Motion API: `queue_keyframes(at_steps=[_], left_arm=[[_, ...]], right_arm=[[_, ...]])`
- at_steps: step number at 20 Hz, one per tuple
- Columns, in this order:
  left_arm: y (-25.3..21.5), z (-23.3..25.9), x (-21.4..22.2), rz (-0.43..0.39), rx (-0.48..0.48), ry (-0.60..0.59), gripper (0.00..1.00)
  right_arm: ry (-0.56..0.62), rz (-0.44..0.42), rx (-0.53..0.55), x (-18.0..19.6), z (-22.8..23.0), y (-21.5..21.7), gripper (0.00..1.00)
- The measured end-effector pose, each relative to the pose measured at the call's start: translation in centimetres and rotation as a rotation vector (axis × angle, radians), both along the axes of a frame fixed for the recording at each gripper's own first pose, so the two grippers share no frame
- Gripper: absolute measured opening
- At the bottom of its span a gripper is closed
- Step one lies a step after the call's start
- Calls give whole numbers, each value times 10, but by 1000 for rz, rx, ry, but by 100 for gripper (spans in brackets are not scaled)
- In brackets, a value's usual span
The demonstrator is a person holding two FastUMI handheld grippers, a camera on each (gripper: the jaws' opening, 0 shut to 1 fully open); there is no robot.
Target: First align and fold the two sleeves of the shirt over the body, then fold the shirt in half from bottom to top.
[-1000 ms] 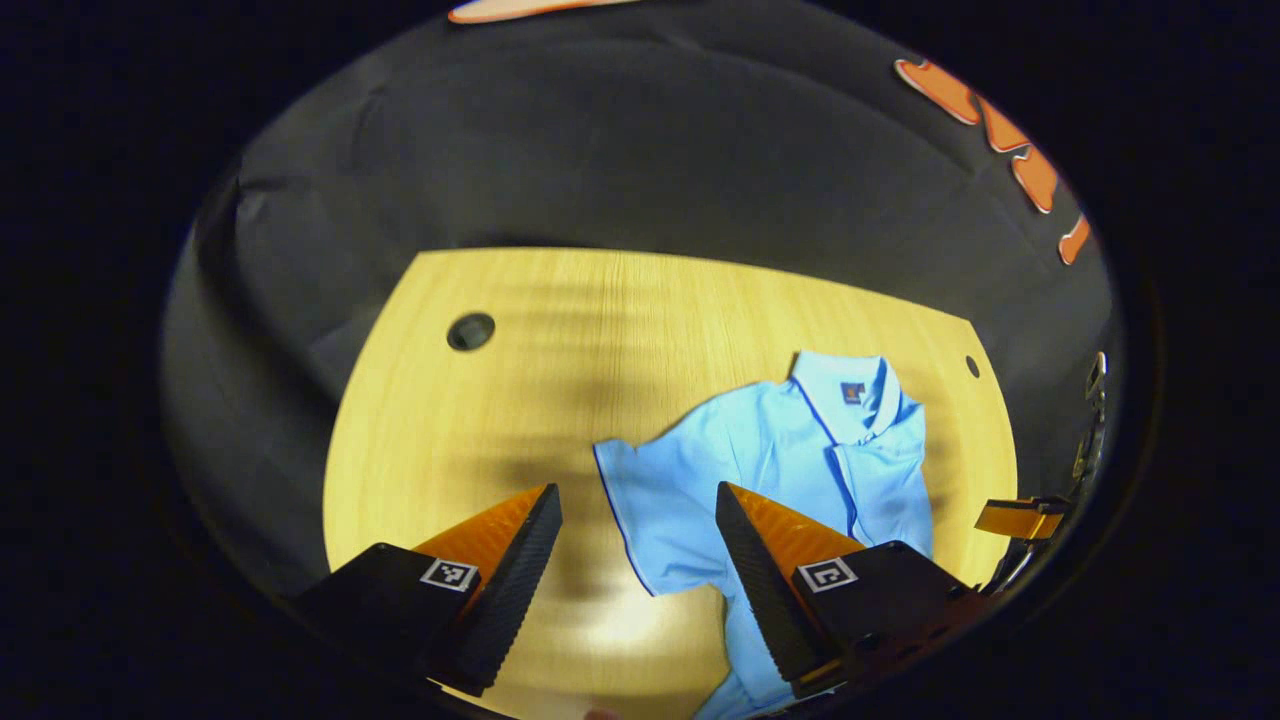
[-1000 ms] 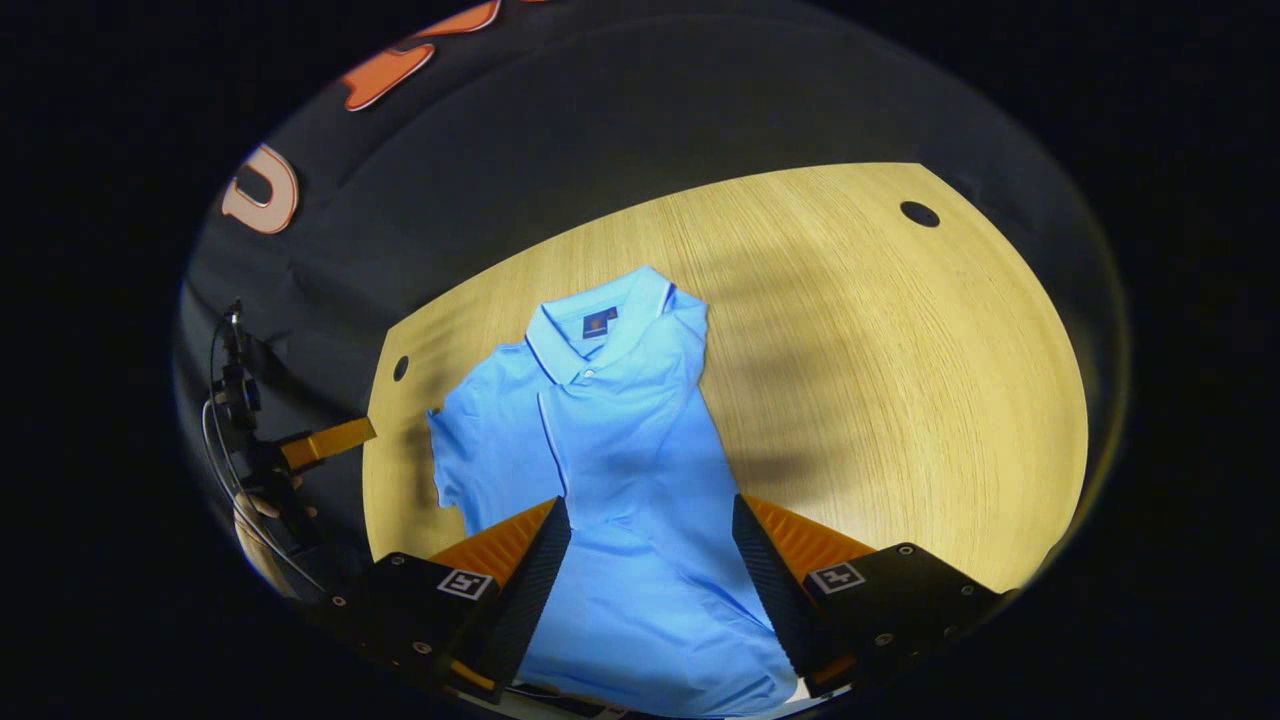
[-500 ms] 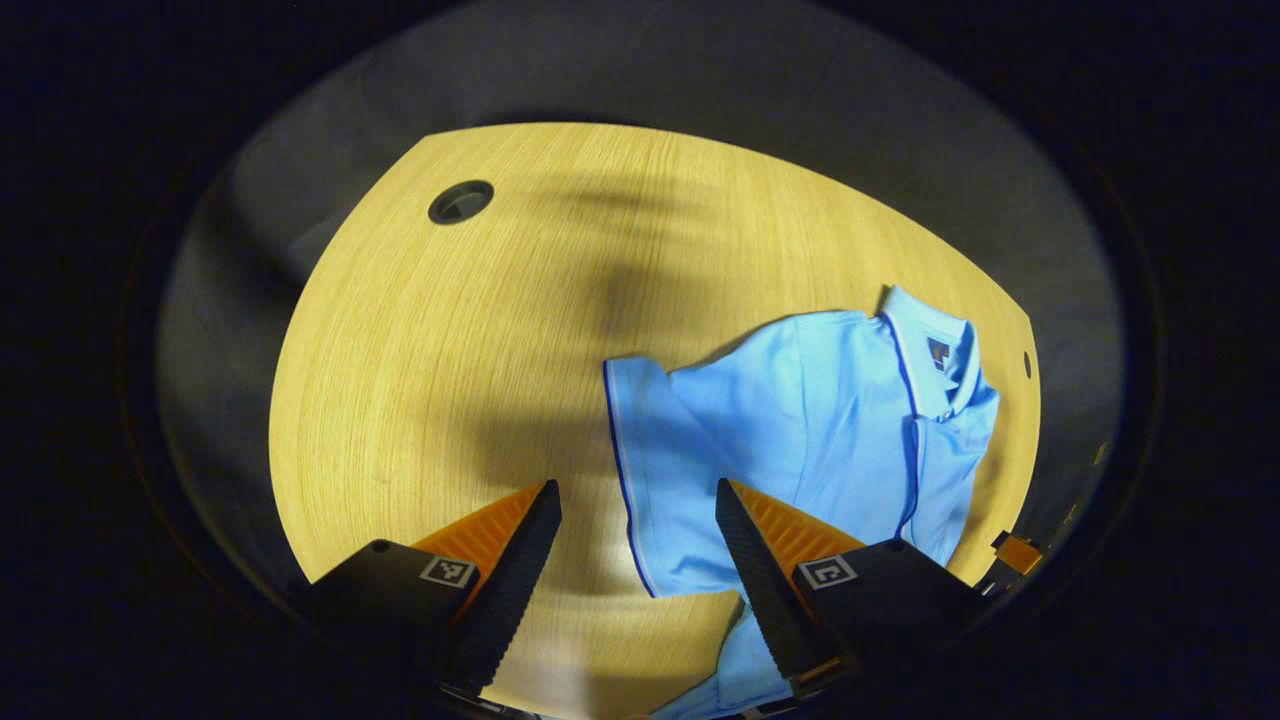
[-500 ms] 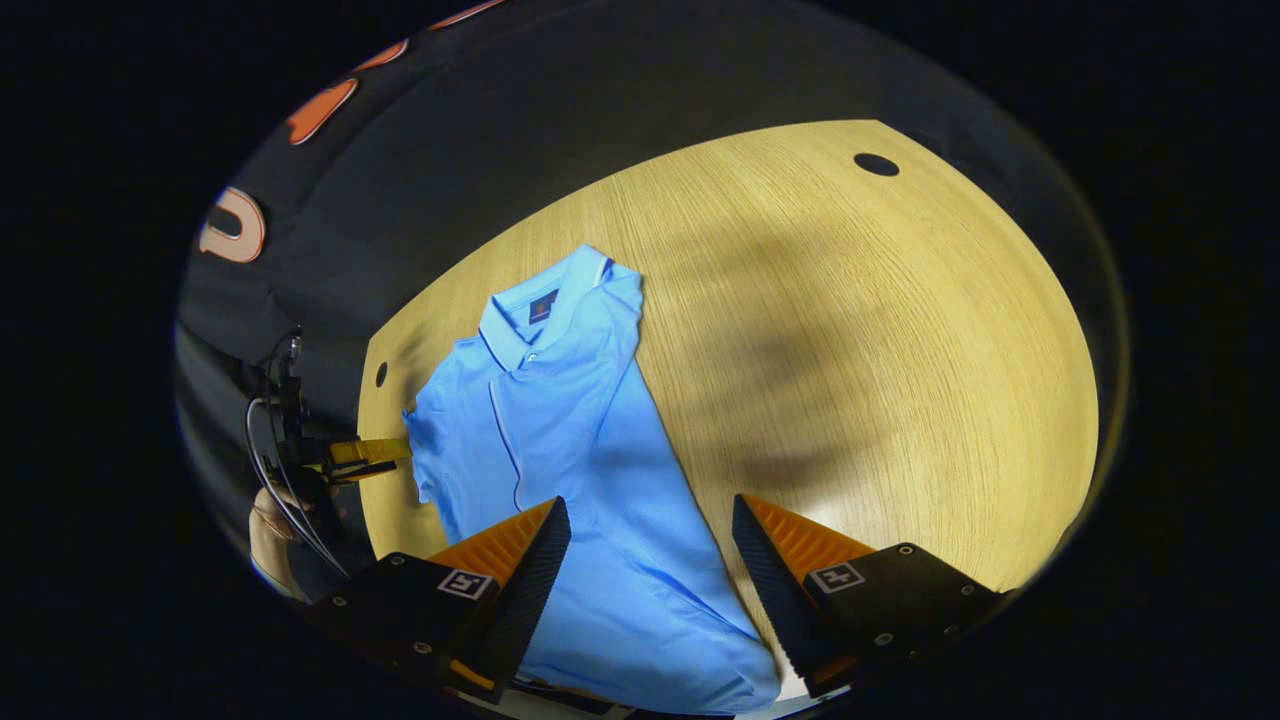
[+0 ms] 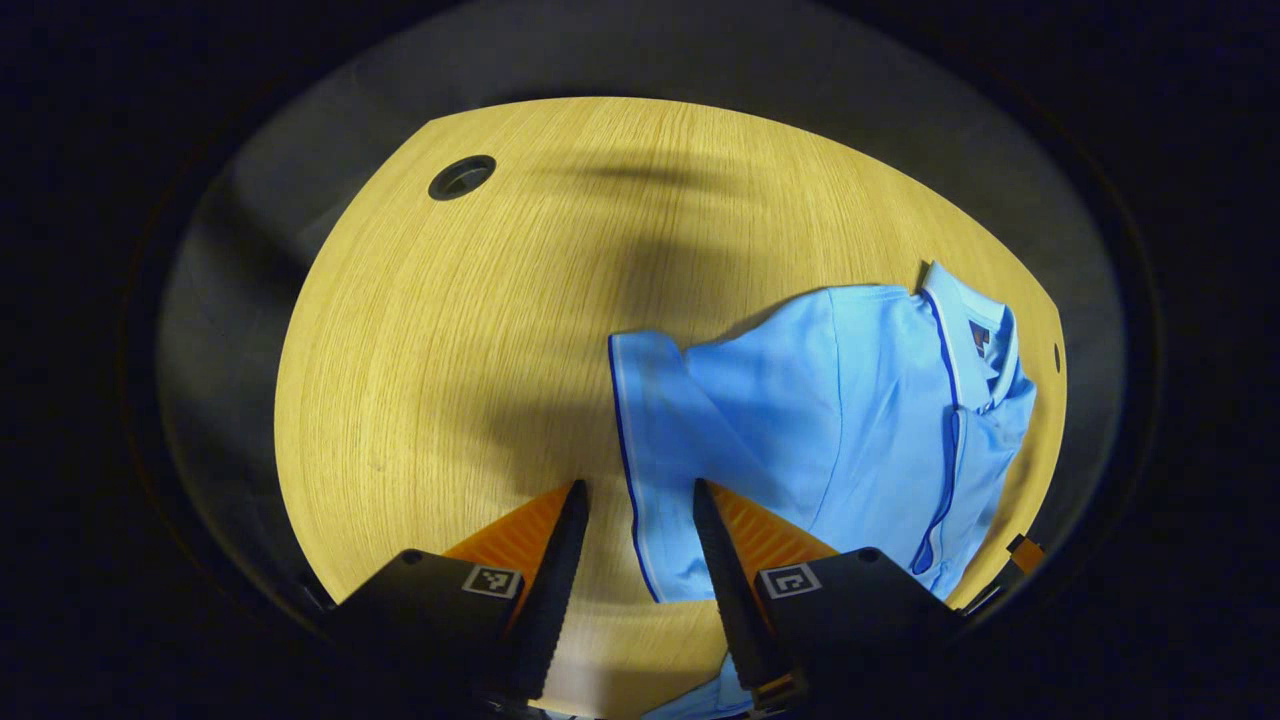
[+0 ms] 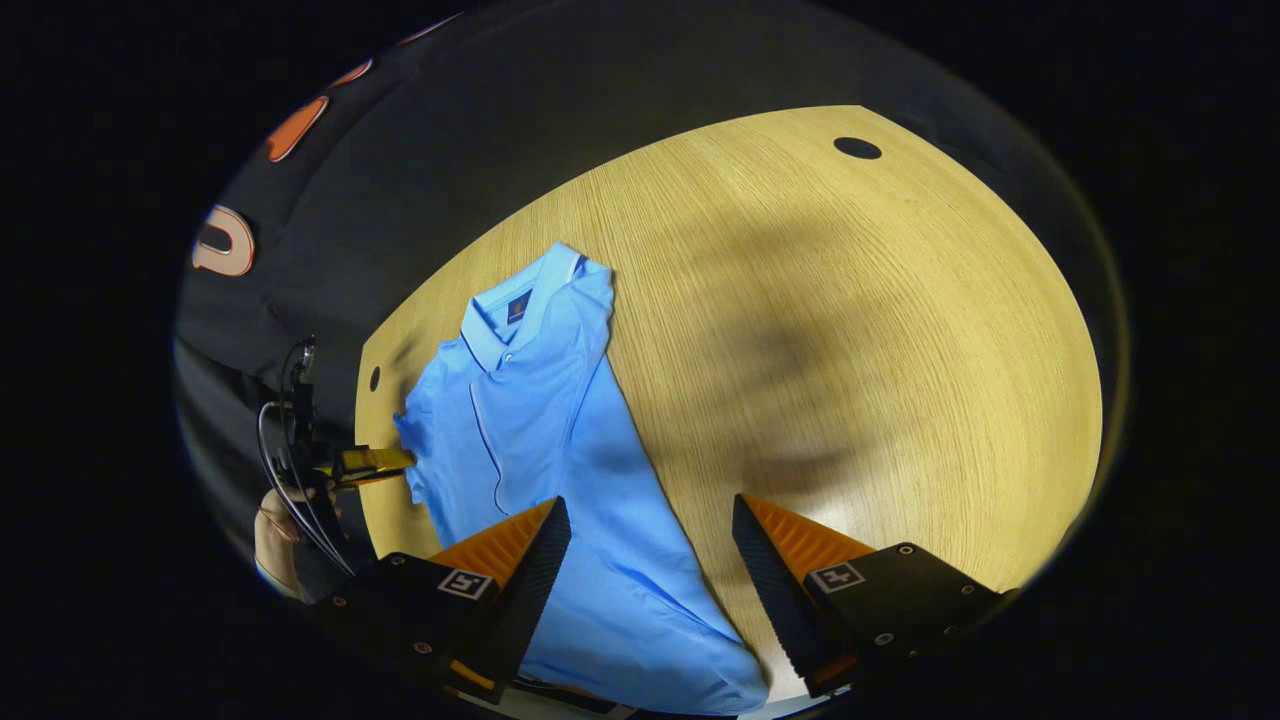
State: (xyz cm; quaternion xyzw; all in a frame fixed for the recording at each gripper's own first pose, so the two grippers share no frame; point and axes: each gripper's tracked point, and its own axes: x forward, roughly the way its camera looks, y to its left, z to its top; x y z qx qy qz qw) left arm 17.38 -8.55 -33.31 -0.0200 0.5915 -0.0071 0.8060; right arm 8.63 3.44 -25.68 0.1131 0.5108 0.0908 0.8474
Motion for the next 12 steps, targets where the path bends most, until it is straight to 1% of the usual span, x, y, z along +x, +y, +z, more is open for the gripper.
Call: queue_keyframes(at_steps=[1,3,4,5,6,7,9,10,11,12], left_arm=[[0,-1,-1,-9,8,-4,72],[-6,1,-1,7,-9,1,40],[-8,1,-4,-9,-10,6,24],[-6,-3,-3,-19,-10,-2,26],[-8,5,-2,-12,-13,-6,23],[-14,8,-2,-24,-33,-15,14],[-15,14,1,-49,-21,-34,14],[-15,17,1,-44,-18,-46,13],[-18,20,0,-59,-21,-47,8],[-19,22,-1,-70,-15,-51,8]], right_arm=[[0,-3,2,0,-1,-1,99],[2,-7,5,0,-3,-2,98],[3,-7,6,-1,-3,-3,98],[2,-6,6,-1,-3,-4,98],[2,-5,8,-2,-3,-3,98],[2,-4,10,-3,-4,-2,98],[2,0,16,-5,-4,-2,98],[1,0,17,-5,-5,-2,99],[0,0,19,-5,-4,-2,98],[0,0,21,-6,-4,-2,99]])
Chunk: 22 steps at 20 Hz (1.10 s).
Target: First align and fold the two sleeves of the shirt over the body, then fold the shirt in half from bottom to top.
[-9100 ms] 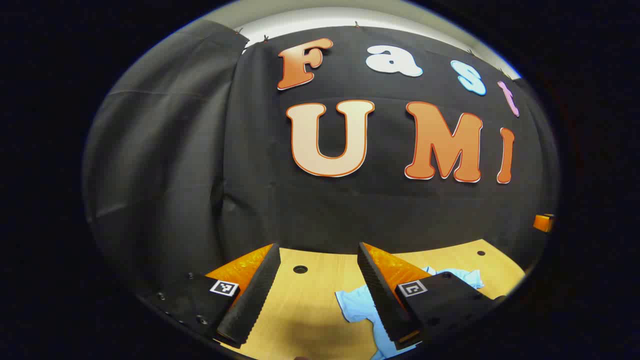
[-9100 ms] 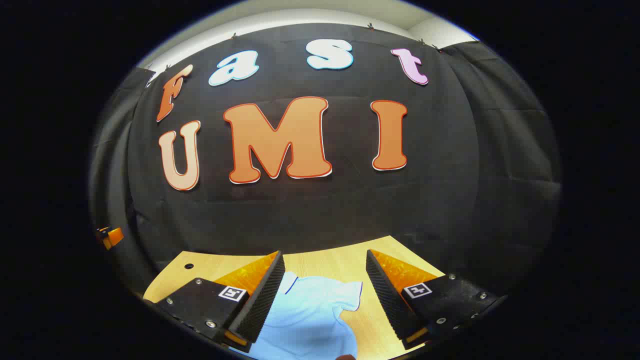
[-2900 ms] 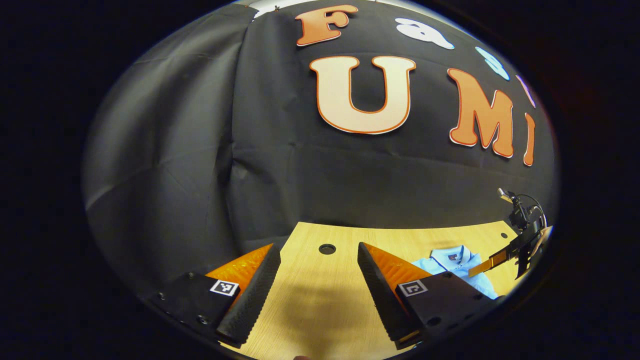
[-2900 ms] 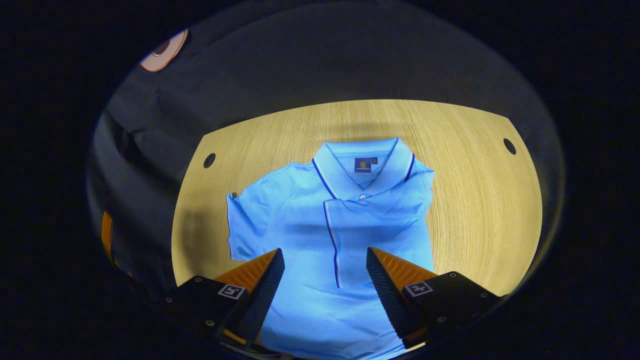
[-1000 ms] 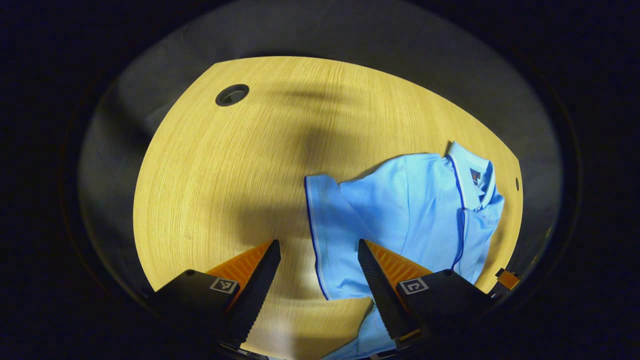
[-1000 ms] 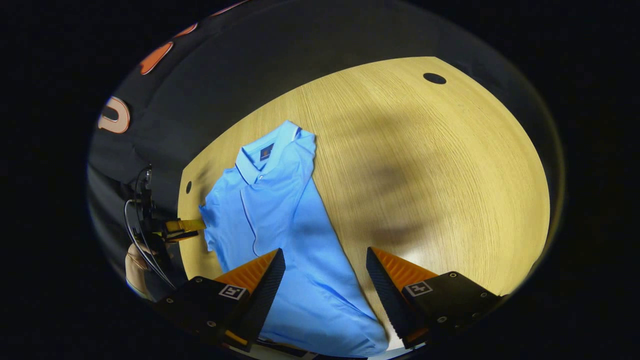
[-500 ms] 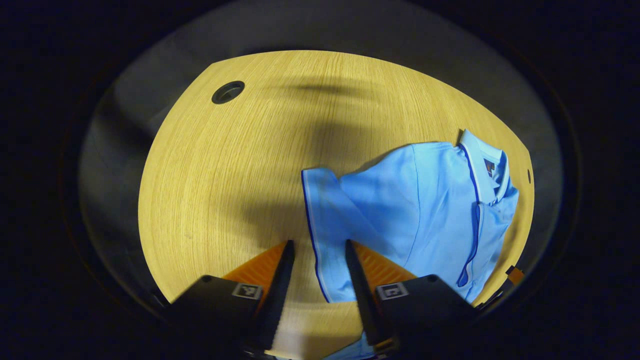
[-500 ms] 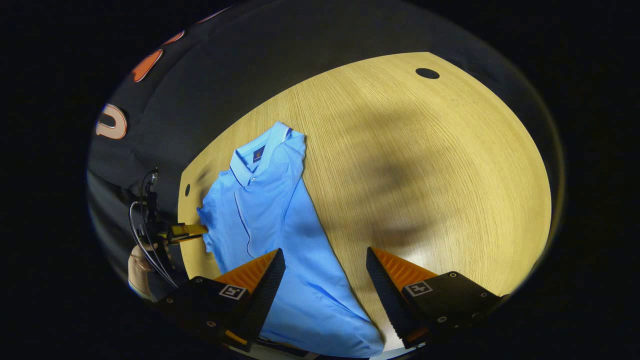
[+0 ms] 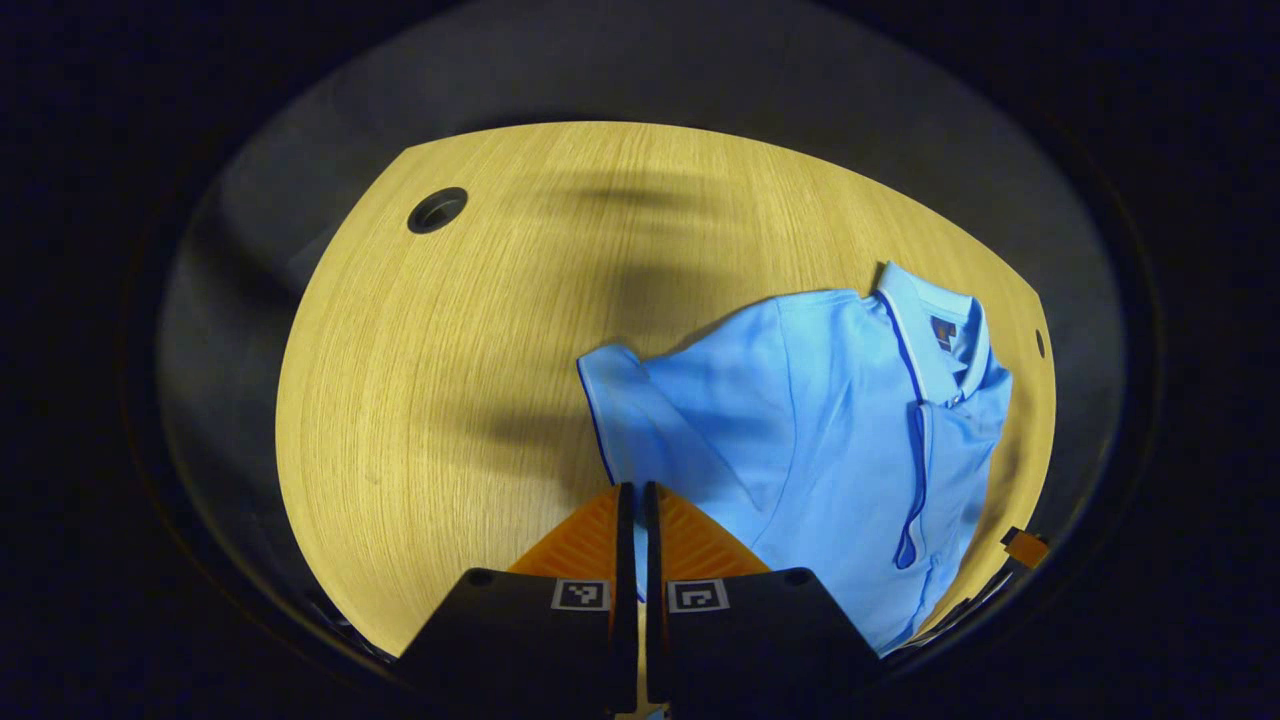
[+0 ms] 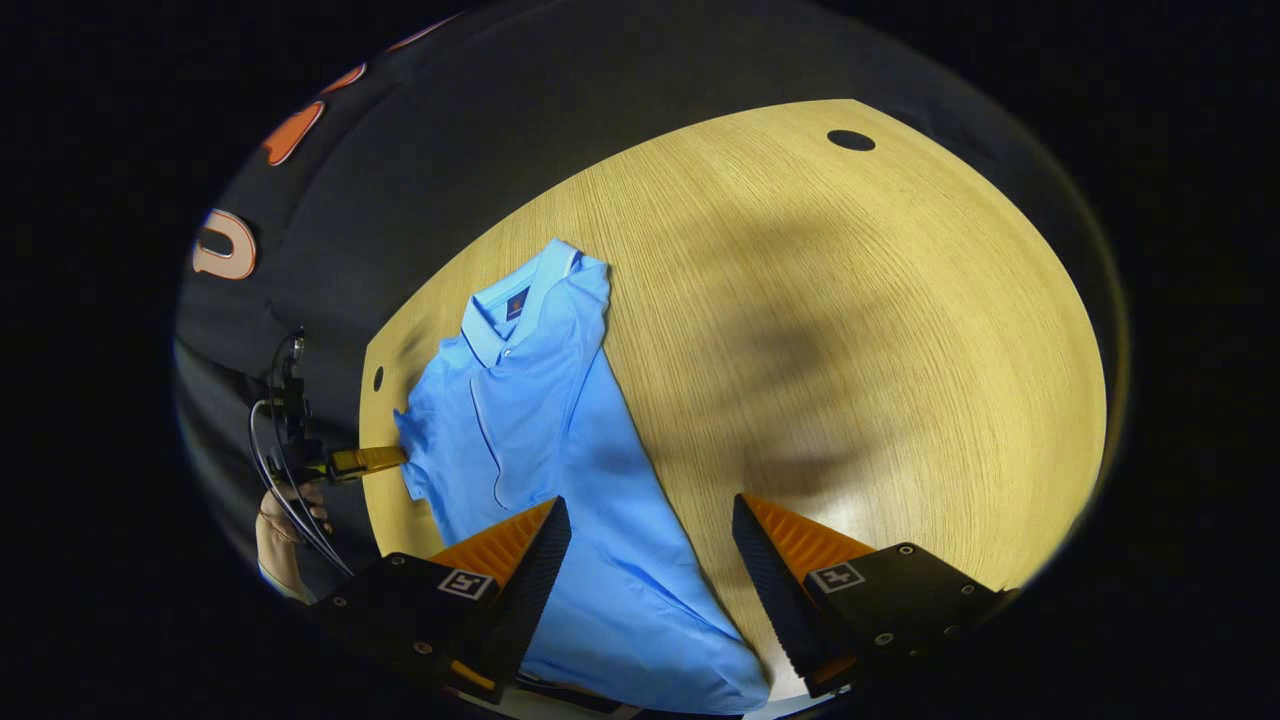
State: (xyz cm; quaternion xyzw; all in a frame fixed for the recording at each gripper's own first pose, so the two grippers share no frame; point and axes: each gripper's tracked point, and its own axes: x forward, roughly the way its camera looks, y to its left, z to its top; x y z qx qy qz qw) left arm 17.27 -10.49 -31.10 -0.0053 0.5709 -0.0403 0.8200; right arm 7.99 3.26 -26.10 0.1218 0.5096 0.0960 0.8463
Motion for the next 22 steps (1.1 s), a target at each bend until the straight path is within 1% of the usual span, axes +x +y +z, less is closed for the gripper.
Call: queue_keyframes(at_steps=[3,7,12,17,22], left_arm=[[-14,14,-2,-27,-20,-20,7],[-48,34,-7,-97,-50,-39,8],[-111,44,-15,-188,-91,-46,7],[-175,51,-20,-276,-122,-42,8],[-228,47,-28,-329,-143,-20,7]], right_arm=[[-4,1,7,-1,1,-1,98],[-18,-3,14,0,4,-4,98],[-29,-12,24,-3,6,-16,99],[-30,-41,34,-2,7,-39,98],[-23,-59,42,-2,6,-60,99]])
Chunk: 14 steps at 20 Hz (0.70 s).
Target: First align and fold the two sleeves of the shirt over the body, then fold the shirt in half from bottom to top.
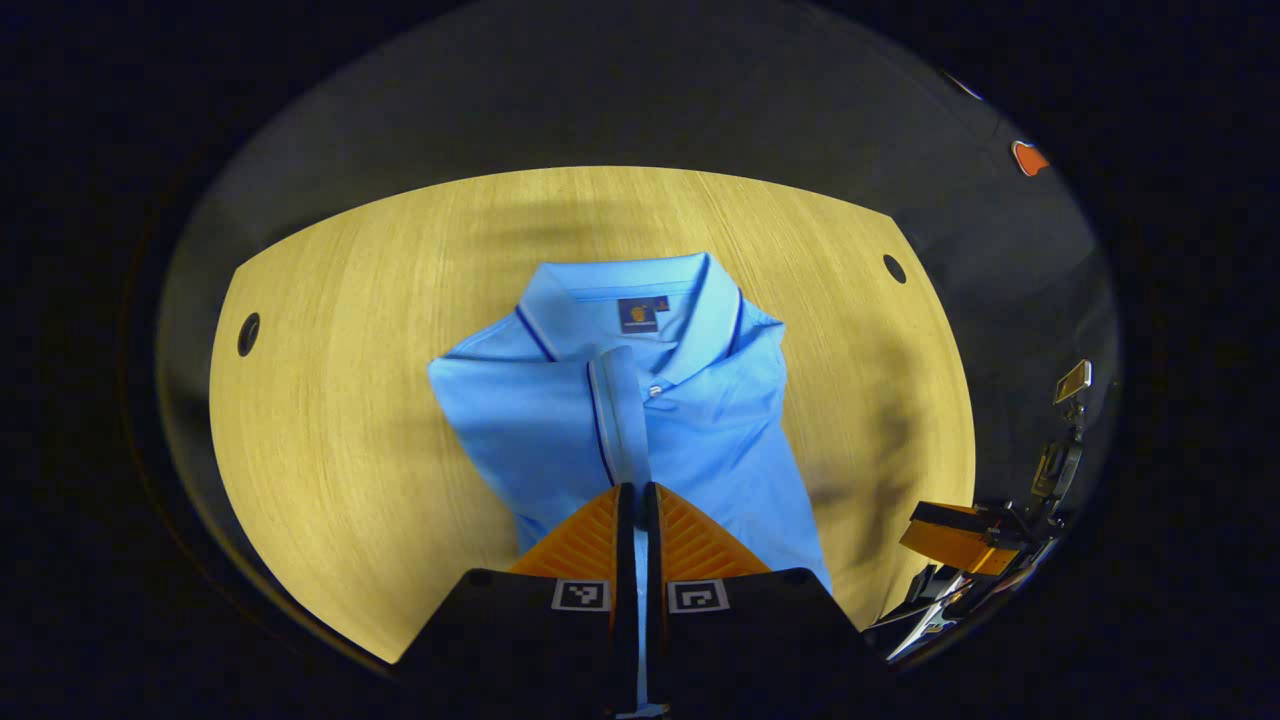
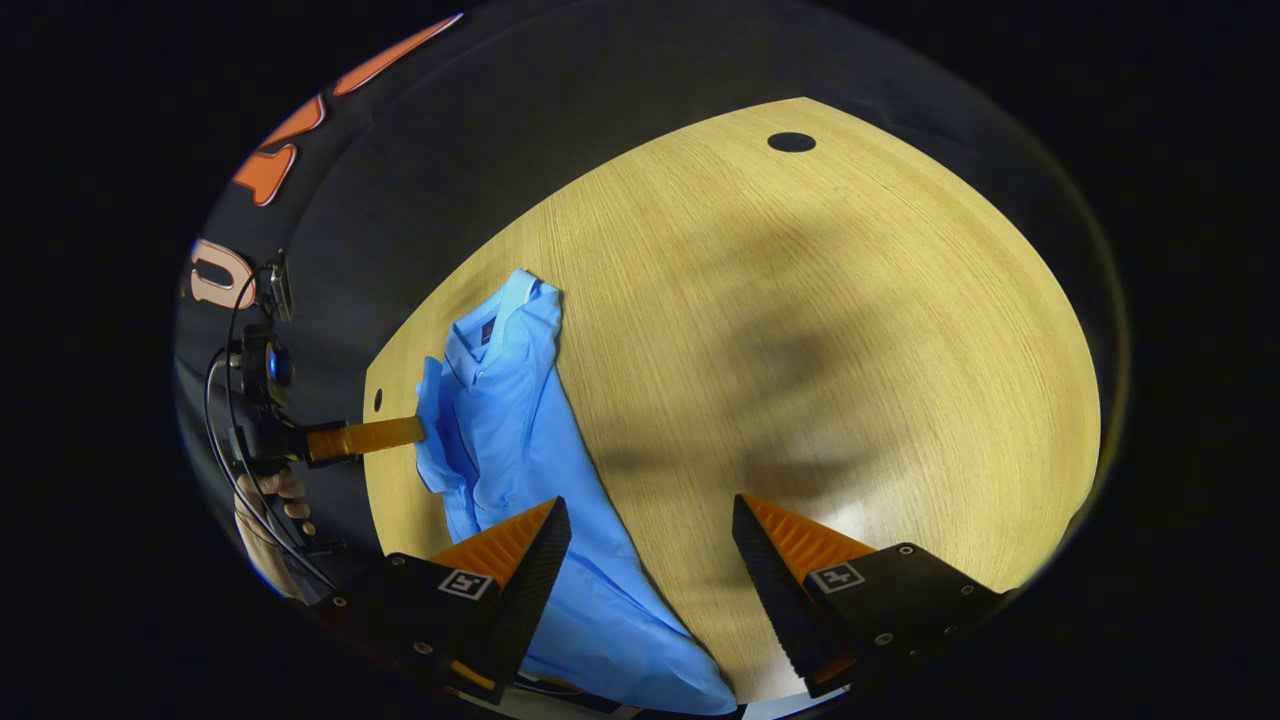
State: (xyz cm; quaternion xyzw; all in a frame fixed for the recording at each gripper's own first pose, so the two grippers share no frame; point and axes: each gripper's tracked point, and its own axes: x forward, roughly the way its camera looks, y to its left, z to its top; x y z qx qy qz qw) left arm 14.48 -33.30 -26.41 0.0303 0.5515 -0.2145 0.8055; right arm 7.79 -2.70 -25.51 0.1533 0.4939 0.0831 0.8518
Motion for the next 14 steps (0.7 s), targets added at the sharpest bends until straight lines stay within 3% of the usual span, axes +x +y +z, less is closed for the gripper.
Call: queue_keyframes(at_steps=[8,14], left_arm=[[-53,-12,-15,-52,-21,39,8],[-64,-22,-23,-27,-49,65,12]], right_arm=[[14,-2,-1,-4,-7,-21,99],[27,8,-9,-12,-12,-25,99]])
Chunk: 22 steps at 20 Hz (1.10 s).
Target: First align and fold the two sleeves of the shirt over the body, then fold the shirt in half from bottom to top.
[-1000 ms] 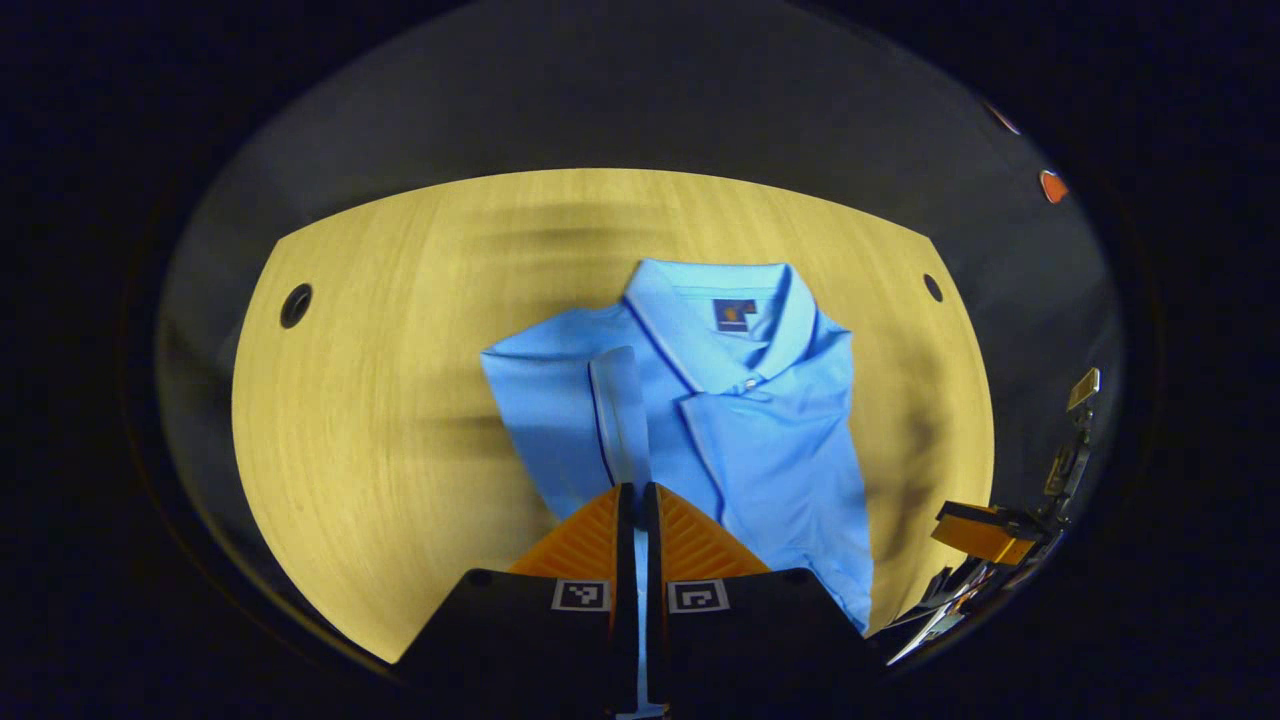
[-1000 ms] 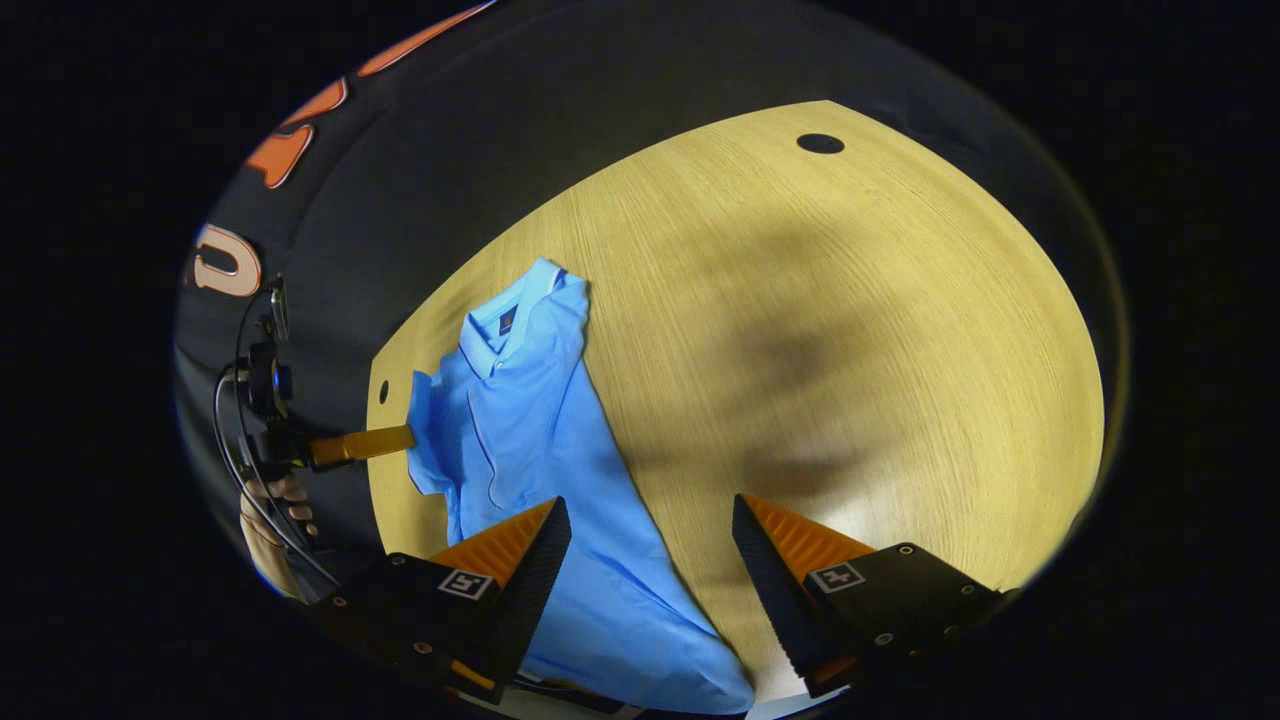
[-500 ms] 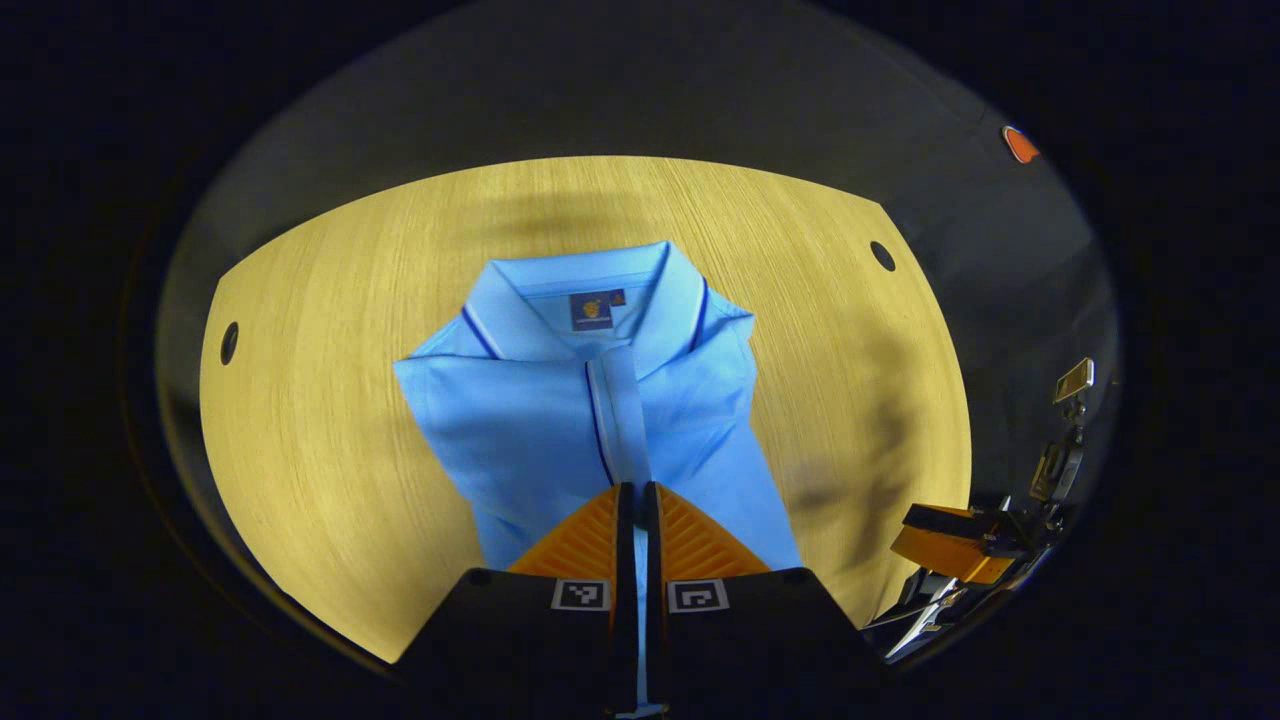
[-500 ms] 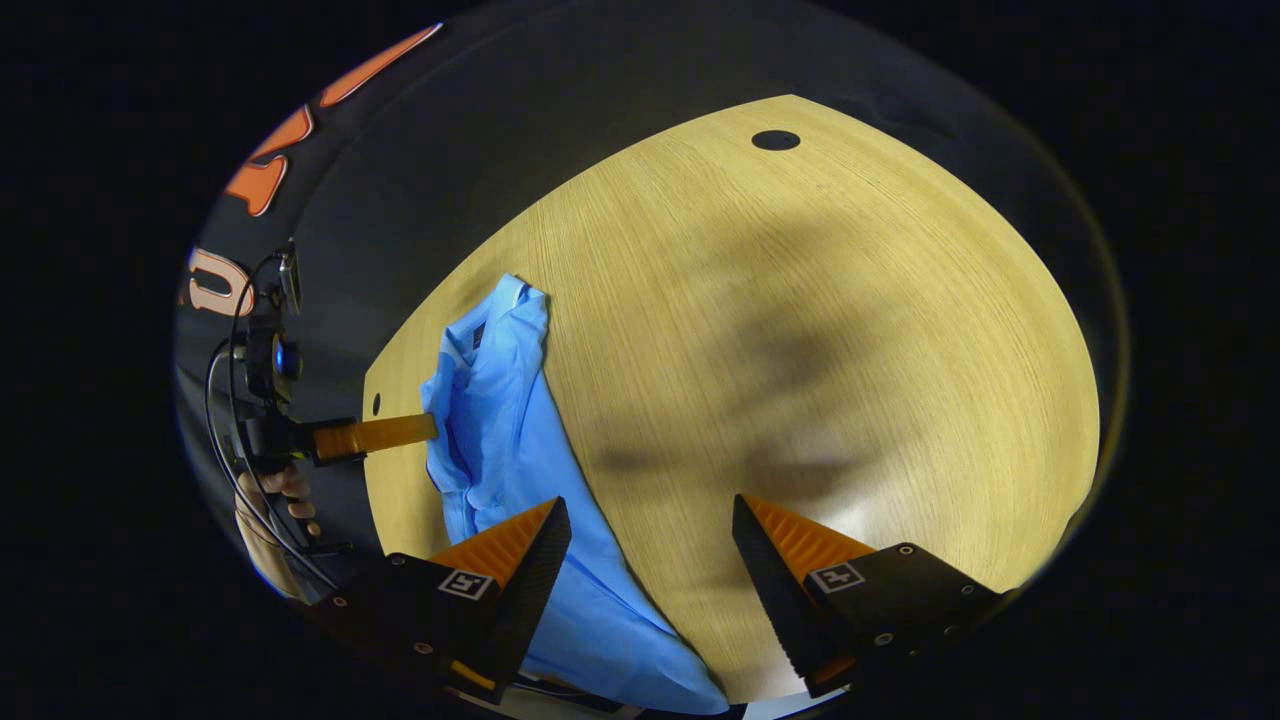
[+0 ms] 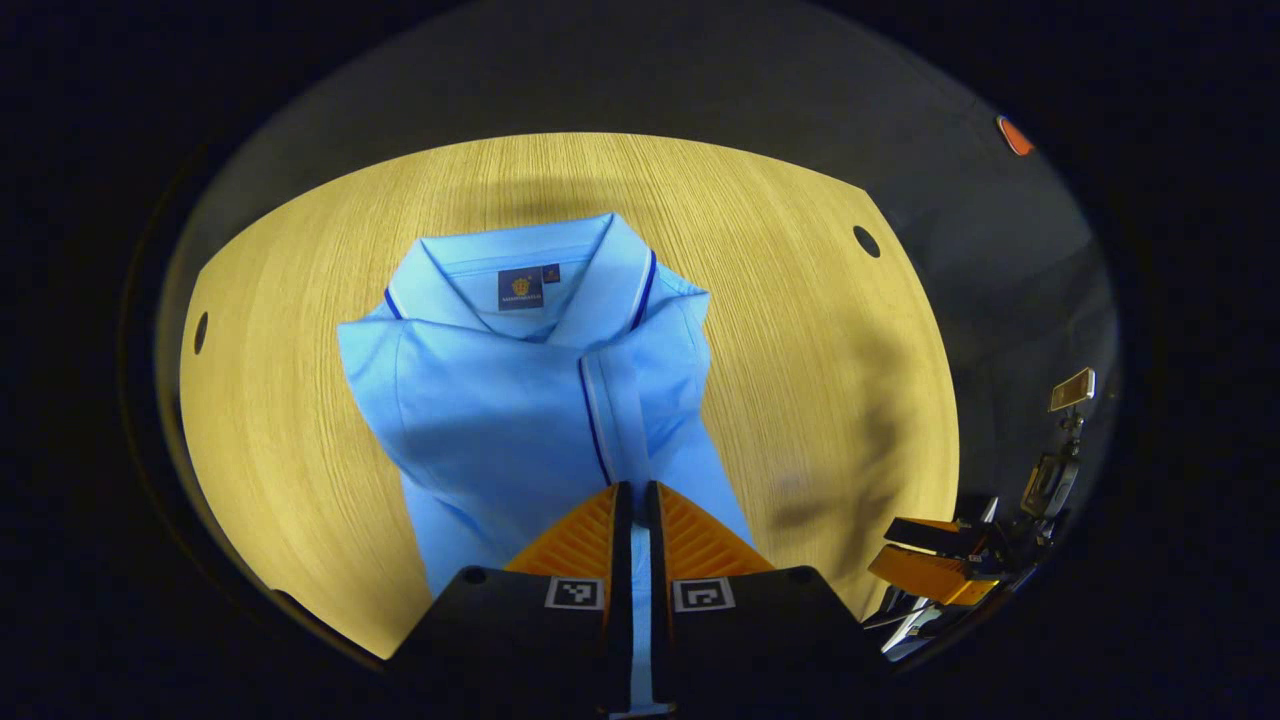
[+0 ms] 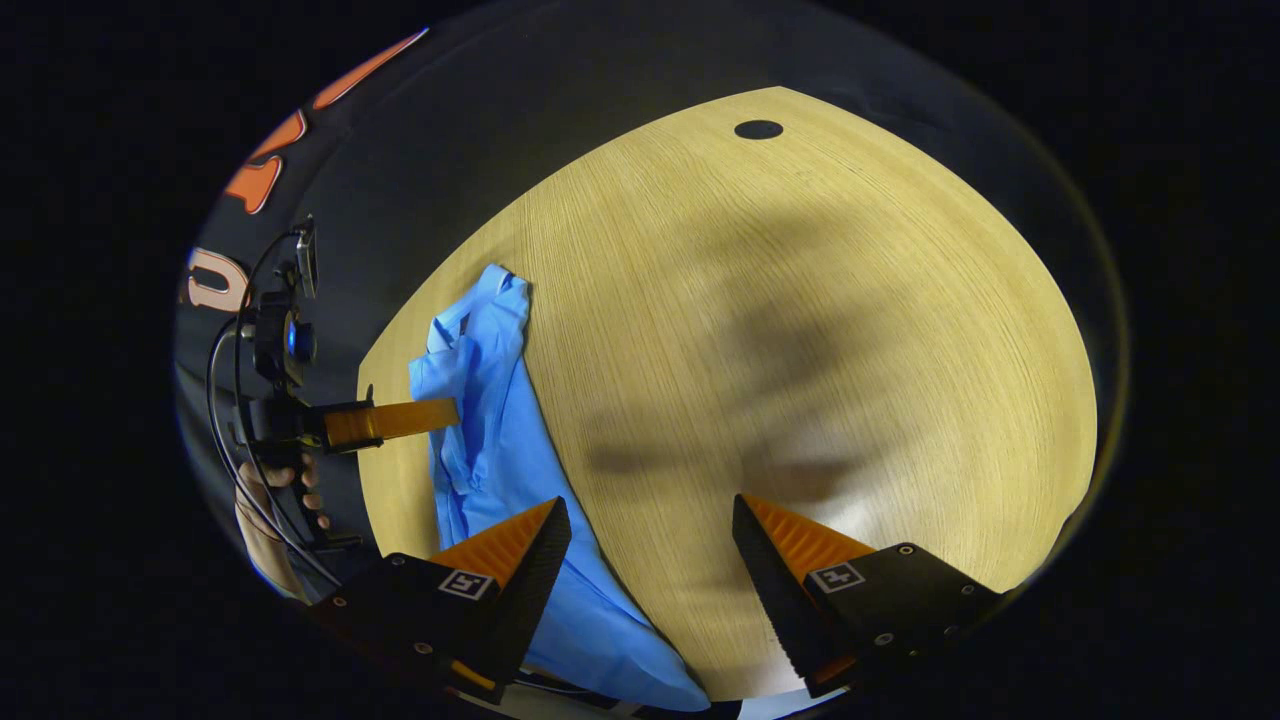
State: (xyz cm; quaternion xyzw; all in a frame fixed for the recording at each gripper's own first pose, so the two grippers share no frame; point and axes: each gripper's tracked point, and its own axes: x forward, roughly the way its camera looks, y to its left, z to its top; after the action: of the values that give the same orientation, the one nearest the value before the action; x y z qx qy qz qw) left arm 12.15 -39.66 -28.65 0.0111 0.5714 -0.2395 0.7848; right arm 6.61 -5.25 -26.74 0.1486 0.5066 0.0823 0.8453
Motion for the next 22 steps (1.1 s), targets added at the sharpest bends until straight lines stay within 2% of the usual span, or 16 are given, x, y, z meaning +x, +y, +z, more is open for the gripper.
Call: queue_keyframes(at_steps=[2,4,5,6,9,10,11,15,22], left_arm=[[-5,-3,-6,14,-38,12,10],[-5,1,-13,34,-65,26,31],[-5,1,-15,37,-72,23,34],[-2,2,-16,38,-66,10,47],[15,10,-16,43,-34,-51,100],[21,10,-17,51,-28,-66,96],[27,13,-19,63,-28,-72,100],[58,22,-39,110,-43,-68,100],[129,13,-81,180,-23,-70,100]], right_arm=[[-1,8,-10,-2,-2,1,99],[-3,23,-22,-4,-4,3,98],[-3,34,-27,-5,-5,6,99],[-2,44,-30,-6,-7,10,99],[2,74,-38,-11,-8,20,99],[1,84,-46,-13,-7,22,99],[-1,95,-56,-15,-6,24,99],[-14,128,-87,-25,-1,33,99],[-31,189,-204,-51,-11,48,99]])
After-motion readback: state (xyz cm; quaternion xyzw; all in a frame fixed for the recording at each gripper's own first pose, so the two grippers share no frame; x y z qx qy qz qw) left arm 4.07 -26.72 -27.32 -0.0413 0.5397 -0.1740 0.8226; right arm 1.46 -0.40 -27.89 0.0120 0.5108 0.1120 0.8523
